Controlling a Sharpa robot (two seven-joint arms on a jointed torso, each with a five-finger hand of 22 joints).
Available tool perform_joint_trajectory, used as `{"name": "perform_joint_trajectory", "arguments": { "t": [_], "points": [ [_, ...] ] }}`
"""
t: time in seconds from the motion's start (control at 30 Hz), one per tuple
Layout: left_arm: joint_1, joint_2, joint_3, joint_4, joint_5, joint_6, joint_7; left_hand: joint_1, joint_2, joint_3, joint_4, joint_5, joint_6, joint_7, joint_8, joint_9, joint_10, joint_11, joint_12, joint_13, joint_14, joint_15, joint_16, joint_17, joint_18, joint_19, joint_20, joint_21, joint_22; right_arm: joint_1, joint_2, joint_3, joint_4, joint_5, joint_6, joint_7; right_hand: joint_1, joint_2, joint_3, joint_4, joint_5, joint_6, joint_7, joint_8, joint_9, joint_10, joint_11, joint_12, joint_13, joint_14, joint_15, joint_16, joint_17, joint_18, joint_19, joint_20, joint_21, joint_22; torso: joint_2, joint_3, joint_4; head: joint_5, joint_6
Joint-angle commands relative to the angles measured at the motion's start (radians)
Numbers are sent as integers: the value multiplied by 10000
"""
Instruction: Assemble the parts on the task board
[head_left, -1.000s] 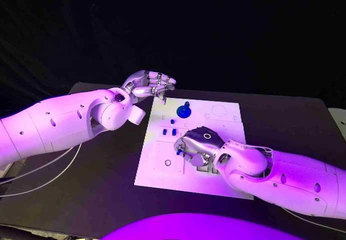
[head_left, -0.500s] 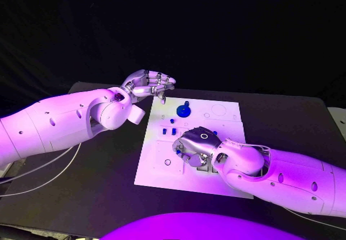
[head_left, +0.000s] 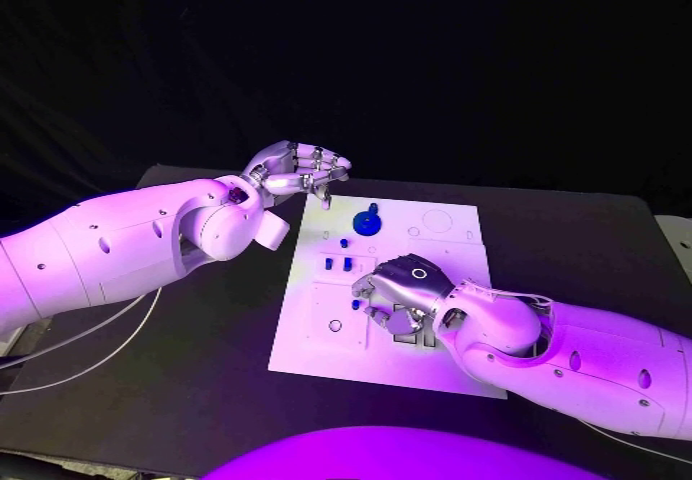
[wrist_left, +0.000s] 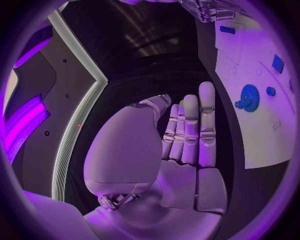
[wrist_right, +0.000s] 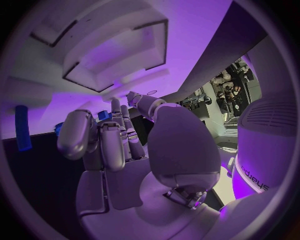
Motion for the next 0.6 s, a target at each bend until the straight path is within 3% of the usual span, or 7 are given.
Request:
{"name": "perform_joint_trajectory", "arguments": {
  "t": [0.03, 0.13, 0.3, 0.43, 0.6],
  "points": [
    [4, -2, 3, 23, 64, 188, 19, -88, -21, 60, 3, 0, -90, 10, -45, 15, -50, -5, 34, 15, -12, 58, -15, 12, 51, -12, 84, -45, 2, 109, -311, 69, 369, -86, -420, -83, -25, -78, -45, 44, -34, -48, -32, -50, -11, -58, -17, 66, -13, 502, 40, -38, 255, -21, -49, 30, -34, -11, -1, -3, 2, -37, 23],
    [4, -11, 2, 26, 64, 191, 15, -88, -21, 60, 3, 0, -90, 10, -45, 15, -50, -5, 34, 15, -12, 58, -15, 12, 51, -12, 84, -45, 2, 299, -711, 151, 697, 144, -466, -73, -36, -54, -59, 70, -22, -2, -46, -32, -10, -17, -35, 118, -15, 499, 27, -49, 236, -19, -42, 27, -29, -4, -4, -11, 2, -95, 65],
    [4, -16, -4, 29, 64, 213, 18, -88, -21, 60, 3, 0, -90, 10, -45, 15, -50, -5, 34, 15, -12, 58, -15, 12, 51, -12, 84, -45, 2, 908, -1592, 261, 1002, 1222, 15, 69, -58, -9, -92, 130, 28, 95, -34, -2, -18, 178, -66, 280, -17, 509, -1, -31, 246, -36, 0, 10, 47, 73, -18, -29, -6, -209, 115],
    [4, 7, -19, 1, 64, 236, 30, -88, -21, 60, 3, 0, -90, 10, -45, 15, -50, -5, 34, 15, -12, 58, -15, 12, 51, -12, 84, -45, 2, 1406, -2275, 294, 903, 1793, 568, 240, -217, -190, -329, 225, 299, 105, -42, -21, -47, 191, -69, 338, -79, 518, -2, -13, 249, -47, 22, 9, 69, 102, -33, -52, -28, -302, 191],
    [3, 44, -54, -33, 66, 247, 42, -96, -17, 69, -6, -1, -101, 11, -44, 20, -65, -1, 43, 21, -23, 61, -15, 14, 52, -17, 88, -48, 2, 1655, -2757, 301, 607, 1683, 1110, 319, -310, -415, -781, 316, 431, -34, -43, -121, -121, -68, -51, 303, -204, 497, 10, -59, 165, -32, -3, 18, -31, 27, -41, -67, -51, -316, 220]
  ]
}}
